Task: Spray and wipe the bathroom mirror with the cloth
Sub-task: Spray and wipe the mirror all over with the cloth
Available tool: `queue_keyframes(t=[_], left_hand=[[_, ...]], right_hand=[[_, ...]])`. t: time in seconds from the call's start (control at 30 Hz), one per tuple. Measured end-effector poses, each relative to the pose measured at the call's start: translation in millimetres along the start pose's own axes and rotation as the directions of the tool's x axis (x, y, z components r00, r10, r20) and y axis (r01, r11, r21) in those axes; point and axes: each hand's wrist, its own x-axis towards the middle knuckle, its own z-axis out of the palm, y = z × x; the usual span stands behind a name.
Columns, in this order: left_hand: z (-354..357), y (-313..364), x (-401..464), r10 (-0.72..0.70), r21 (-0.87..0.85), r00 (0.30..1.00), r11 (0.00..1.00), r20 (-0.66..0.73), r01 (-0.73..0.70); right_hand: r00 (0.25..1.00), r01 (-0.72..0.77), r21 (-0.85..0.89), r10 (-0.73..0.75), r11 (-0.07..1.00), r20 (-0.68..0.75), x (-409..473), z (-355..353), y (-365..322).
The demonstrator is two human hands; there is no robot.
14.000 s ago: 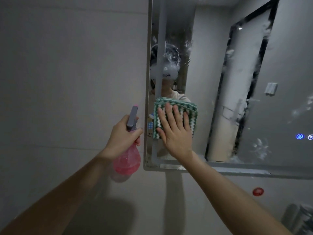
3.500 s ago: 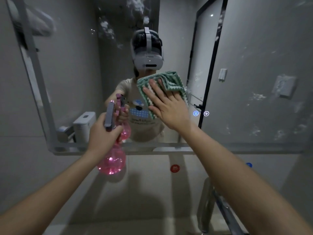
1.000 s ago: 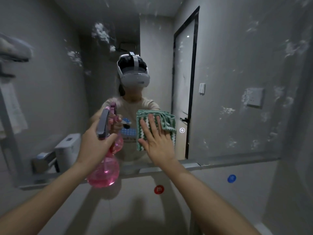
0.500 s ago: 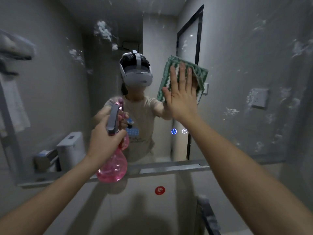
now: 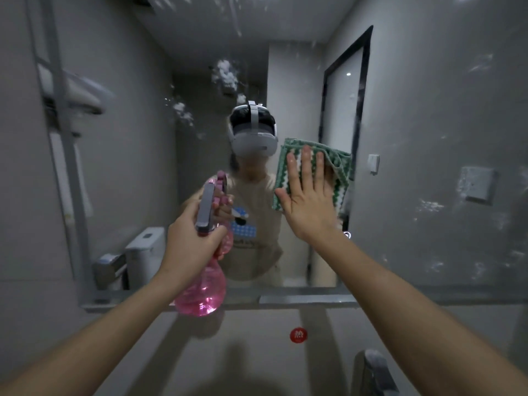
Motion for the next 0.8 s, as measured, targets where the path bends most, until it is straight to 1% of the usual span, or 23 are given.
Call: queue_keyframes(t=[0.13,0.23,0.33,0.43,0.47,0.57,0.63,0.7,0.77,0.8], left_hand=[[-36,-5,8,-0.004,0.040,0.999,0.999,-0.053,0.006],[-67,-16,10,-0.038,0.033,0.996,0.999,-0.081,0.040],[-95,-26,9,-0.048,0.032,0.994,0.998,-0.101,0.052],[-121,-31,8,-0.024,0.050,0.992,0.998,-0.123,0.030],[-129,-32,8,-0.019,0.045,0.992,0.999,-0.123,0.024],[-148,-39,15,-0.008,0.076,0.991,0.997,-0.131,0.019],[-152,-41,22,-0.037,0.046,0.989,0.998,-0.142,0.044],[-150,-38,29,-0.045,-0.007,0.988,0.999,-0.146,0.044],[-141,-32,35,-0.035,-0.059,0.988,0.998,-0.153,0.026],[-135,-29,37,-0.030,-0.082,0.988,0.997,-0.152,0.018]], right_hand=[[0.995,0.101,0.004,-0.101,0.995,-0.003,32,3,-69],[0.985,0.169,0.006,-0.169,0.986,0.015,44,9,-117],[0.970,0.238,-0.001,-0.237,0.971,0.060,52,11,-161],[0.936,0.321,-0.044,-0.309,0.946,0.168,64,13,-198],[0.930,0.335,-0.060,-0.320,0.940,0.179,67,13,-205],[0.903,0.389,-0.052,-0.369,0.920,0.221,76,9,-209],[0.851,0.477,-0.013,-0.458,0.879,0.256,81,4,-198],[0.809,0.552,-0.027,-0.528,0.833,0.258,88,-5,-182],[0.818,0.556,-0.054,-0.535,0.829,0.214,97,-11,-163],[0.844,0.520,-0.052,-0.503,0.853,0.185,100,-13,-153]])
